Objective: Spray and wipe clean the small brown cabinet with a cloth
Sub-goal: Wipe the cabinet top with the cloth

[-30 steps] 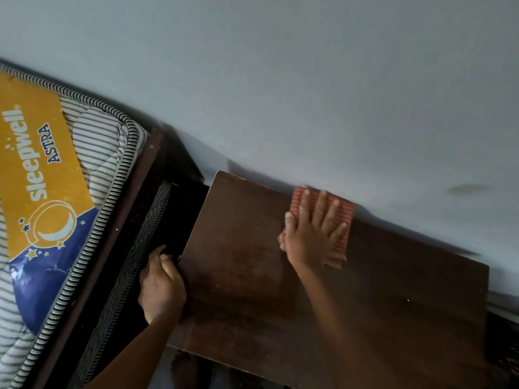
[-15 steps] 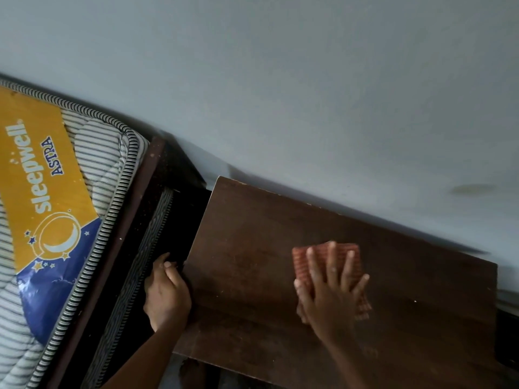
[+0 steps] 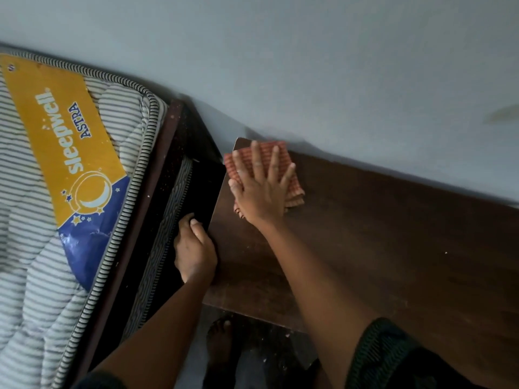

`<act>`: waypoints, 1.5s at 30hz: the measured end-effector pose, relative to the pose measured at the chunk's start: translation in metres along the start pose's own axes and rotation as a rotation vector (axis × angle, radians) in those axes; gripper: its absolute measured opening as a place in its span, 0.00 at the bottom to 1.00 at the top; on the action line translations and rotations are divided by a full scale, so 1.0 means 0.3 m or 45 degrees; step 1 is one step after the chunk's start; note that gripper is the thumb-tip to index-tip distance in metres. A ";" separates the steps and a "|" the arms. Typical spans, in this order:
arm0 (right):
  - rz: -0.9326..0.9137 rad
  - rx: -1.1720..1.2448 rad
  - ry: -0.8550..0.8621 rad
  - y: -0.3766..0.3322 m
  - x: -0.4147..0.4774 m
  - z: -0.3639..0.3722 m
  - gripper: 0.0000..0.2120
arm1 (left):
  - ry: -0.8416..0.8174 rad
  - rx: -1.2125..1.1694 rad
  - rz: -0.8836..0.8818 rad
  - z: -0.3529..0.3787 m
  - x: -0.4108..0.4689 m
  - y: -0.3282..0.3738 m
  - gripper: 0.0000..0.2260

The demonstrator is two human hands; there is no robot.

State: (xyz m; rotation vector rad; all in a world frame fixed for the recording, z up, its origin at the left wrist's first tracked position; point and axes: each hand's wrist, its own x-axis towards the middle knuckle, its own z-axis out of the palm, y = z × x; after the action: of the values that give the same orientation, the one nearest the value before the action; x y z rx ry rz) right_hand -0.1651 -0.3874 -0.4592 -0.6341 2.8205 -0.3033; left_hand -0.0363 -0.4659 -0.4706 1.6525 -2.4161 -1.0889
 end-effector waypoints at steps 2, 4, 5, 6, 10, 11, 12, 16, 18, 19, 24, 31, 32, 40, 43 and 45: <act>-0.182 -0.064 -0.039 -0.027 -0.083 0.024 0.27 | -0.037 -0.072 0.014 -0.003 0.007 -0.014 0.18; -0.293 -0.089 -0.021 -0.033 -0.202 0.046 0.27 | -0.092 -0.257 0.006 -0.019 0.011 -0.027 0.18; -0.318 -0.088 -0.011 -0.027 -0.263 0.053 0.27 | -0.116 -0.357 -0.018 -0.030 0.013 -0.030 0.18; -0.332 -0.093 -0.010 -0.016 -0.327 0.066 0.28 | -0.145 -0.443 -0.058 -0.053 0.010 -0.035 0.18; -0.267 -0.155 0.009 0.119 -0.510 0.078 0.28 | -0.297 -0.580 -0.200 -0.129 0.015 -0.111 0.16; -0.217 -0.168 0.003 0.154 -0.533 0.071 0.28 | -0.343 -0.581 -0.234 -0.148 0.016 -0.132 0.16; -0.157 -0.180 -0.015 0.181 -0.543 0.063 0.28 | -0.386 -0.574 -0.263 -0.166 0.017 -0.148 0.16; 0.152 -0.156 -0.056 0.151 -0.483 0.051 0.28 | -0.522 -0.555 -0.315 -0.222 0.010 -0.169 0.18; 0.239 -0.090 -0.062 0.094 -0.428 0.053 0.28 | -0.574 -0.554 -0.322 -0.234 0.007 -0.176 0.18; 0.234 -0.074 -0.057 0.060 -0.410 0.055 0.27 | -0.594 -0.556 -0.327 -0.240 0.003 -0.182 0.17; -0.081 -0.028 -0.070 -0.149 -0.439 0.093 0.27 | -0.535 -0.642 -0.260 -0.233 -0.007 -0.140 0.16; -0.244 -0.028 -0.038 -0.085 -0.736 0.168 0.28 | -0.397 -0.603 -0.118 -0.186 -0.056 -0.097 0.16; -0.207 -0.041 -0.023 -0.031 -0.768 0.165 0.29 | -0.390 -0.585 -0.115 -0.177 -0.067 -0.093 0.16; 0.441 -0.017 0.025 0.247 -0.682 0.056 0.27 | -0.085 0.158 0.468 -0.100 -0.192 -0.034 0.17; 0.259 0.060 -0.013 0.181 -0.610 0.057 0.28 | -0.088 0.316 0.785 -0.052 -0.243 -0.006 0.16; 0.065 0.018 -0.029 0.155 -0.641 0.075 0.28 | -0.126 0.351 0.902 -0.013 -0.276 0.015 0.16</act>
State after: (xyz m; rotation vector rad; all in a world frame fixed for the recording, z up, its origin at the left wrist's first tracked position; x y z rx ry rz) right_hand -0.0082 -0.2646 -0.4574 -0.5584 2.8049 -0.3049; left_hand -0.0019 -0.3988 -0.4358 0.6440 -2.9386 -0.7494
